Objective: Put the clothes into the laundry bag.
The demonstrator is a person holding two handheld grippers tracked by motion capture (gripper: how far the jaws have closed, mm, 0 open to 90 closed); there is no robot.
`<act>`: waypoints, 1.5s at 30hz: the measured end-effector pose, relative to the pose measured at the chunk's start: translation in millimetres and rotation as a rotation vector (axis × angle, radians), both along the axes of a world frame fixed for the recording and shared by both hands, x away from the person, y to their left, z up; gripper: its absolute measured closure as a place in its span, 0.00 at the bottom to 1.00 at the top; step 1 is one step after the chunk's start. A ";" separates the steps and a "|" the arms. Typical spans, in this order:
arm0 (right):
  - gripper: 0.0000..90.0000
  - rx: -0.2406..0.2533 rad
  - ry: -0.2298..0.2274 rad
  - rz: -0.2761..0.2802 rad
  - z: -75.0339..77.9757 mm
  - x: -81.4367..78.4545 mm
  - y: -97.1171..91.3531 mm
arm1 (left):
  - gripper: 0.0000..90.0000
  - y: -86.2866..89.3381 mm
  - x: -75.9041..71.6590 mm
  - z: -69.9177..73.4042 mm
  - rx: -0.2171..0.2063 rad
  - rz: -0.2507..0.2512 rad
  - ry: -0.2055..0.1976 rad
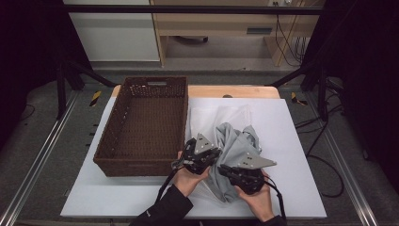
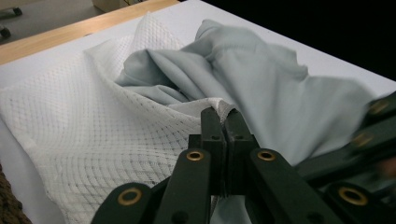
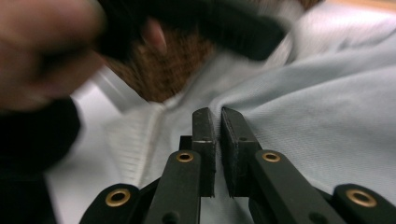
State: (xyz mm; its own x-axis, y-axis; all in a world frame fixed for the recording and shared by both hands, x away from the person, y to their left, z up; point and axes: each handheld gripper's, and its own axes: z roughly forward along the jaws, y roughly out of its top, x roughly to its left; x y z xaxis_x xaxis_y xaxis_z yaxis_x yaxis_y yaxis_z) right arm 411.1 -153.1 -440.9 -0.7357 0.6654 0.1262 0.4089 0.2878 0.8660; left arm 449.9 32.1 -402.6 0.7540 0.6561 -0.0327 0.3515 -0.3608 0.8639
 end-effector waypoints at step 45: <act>0.87 0.011 -0.113 -0.065 20.3 -3.5 -18.6 | 0.98 10.6 0.9 -7.3 -0.019 0.008 0.030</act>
